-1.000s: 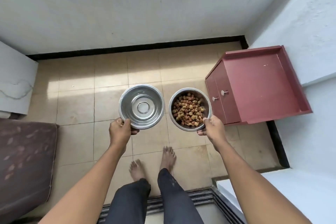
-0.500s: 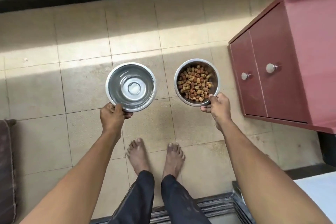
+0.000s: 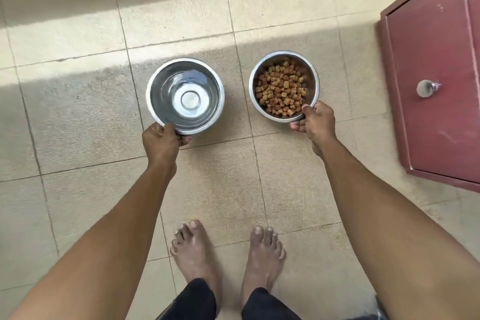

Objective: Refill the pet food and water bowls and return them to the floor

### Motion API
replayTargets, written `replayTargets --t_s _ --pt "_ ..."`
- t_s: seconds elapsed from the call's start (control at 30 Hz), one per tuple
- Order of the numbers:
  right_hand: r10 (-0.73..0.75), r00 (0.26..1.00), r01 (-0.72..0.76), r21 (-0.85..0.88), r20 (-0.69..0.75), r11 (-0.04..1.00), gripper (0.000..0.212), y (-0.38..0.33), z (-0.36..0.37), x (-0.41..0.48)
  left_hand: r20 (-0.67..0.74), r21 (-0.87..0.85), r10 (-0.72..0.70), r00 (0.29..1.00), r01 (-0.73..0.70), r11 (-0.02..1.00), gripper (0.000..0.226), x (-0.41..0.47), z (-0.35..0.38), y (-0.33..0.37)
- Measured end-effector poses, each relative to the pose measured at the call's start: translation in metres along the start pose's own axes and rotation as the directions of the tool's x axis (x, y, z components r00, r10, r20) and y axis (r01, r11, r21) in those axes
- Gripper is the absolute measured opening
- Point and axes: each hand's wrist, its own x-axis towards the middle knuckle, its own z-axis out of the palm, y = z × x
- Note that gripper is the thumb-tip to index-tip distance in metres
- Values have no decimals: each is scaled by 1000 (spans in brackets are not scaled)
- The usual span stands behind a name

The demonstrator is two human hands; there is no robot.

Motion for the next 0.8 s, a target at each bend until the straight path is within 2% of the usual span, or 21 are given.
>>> replayTargets --t_s 0.07,0.2,0.3,0.5,0.67,0.8 --pt "-1 1000 1 -3 -11 1000 18 2 7 14 -2 0 1 1000 -1 1000 10 14 7 -5" --pt "9 1000 -9 8 -15 1000 21 0 18 32 -14 7 -3 1000 3 1000 22 36 18 -8" --pt "-8 1000 8 15 -9 1000 23 -6 24 39 -6 28 -1 1000 1 1000 18 47 23 -8" --pt "-17 1000 17 14 -7 1000 21 -16 32 37 -5 16 -20 1000 20 1000 26 57 26 -6" --pt "20 1000 -20 17 1 1000 25 -18 32 31 52 1 -38 998 38 999 21 56 24 -7" --pt "59 998 -59 -1 4 998 37 -17 31 21 126 -13 -70 990 72 997 23 48 17 -5"
